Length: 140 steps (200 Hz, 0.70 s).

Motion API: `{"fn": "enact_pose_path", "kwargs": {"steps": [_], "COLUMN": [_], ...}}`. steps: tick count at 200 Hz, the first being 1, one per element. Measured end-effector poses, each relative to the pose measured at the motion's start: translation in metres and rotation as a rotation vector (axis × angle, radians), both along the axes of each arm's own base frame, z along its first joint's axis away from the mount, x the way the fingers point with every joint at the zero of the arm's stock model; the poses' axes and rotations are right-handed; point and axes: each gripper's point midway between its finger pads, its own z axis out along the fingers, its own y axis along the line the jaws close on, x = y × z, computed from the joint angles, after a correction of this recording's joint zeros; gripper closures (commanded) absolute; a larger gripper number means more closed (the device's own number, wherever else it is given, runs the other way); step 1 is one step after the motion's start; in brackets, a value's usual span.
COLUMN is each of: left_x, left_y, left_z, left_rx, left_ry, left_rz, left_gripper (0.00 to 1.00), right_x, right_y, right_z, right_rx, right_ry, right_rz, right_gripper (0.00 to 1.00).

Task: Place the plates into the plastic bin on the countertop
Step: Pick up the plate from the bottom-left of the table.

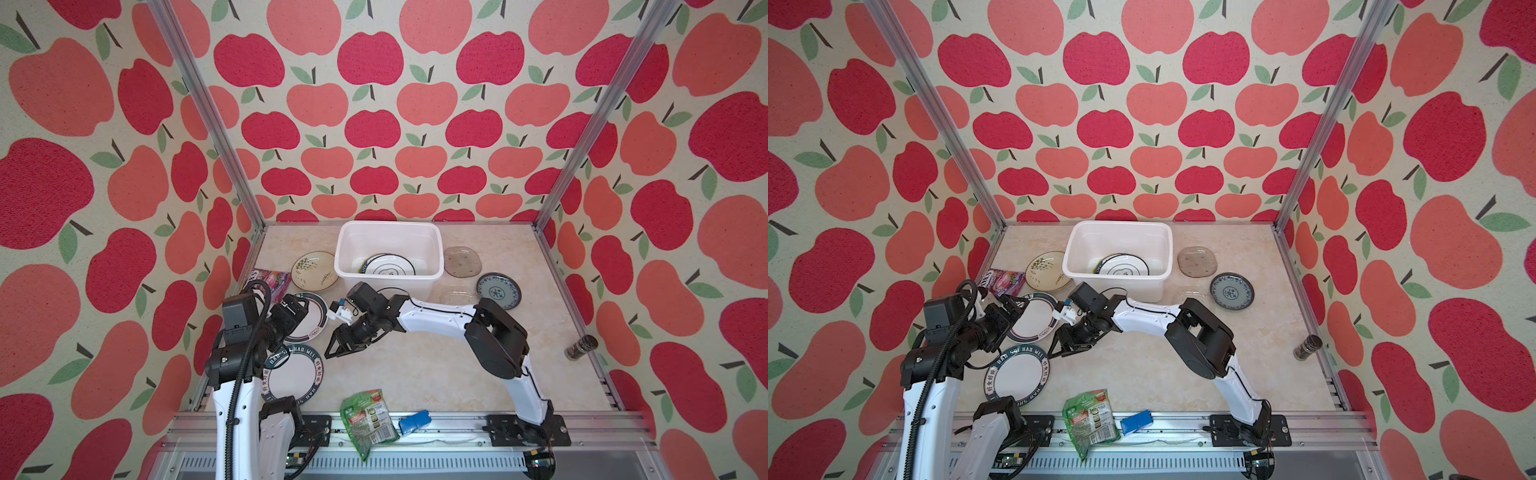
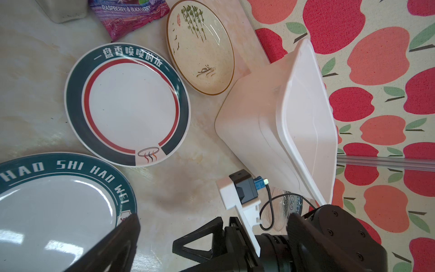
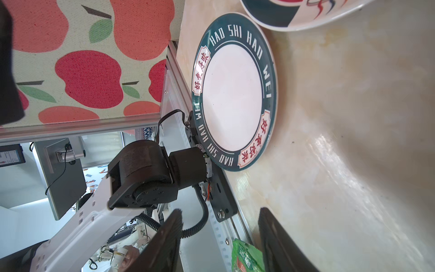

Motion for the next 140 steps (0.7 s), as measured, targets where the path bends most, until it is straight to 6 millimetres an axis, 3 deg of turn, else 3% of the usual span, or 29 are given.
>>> {"fn": "enact_pose_path", "kwargs": {"steps": [58, 140], "left_x": [0.000, 0.000], "left_y": [-0.002, -0.003], "left_z": [-0.001, -0.006], "left_rx": [-0.005, -0.011], "left_ry": [-0.024, -0.018], "left_rz": [-0.015, -0.021], "left_gripper": [0.00, 0.00], "right_x": [0.000, -0.001], "right_y": [0.018, 0.021], "right_z": [-0.024, -0.063], "right_rx": [-0.019, -0.086], "right_ry": [0.079, 0.146], "right_rz": [-0.003, -0.025], "right_gripper": [0.51, 0.56]}}
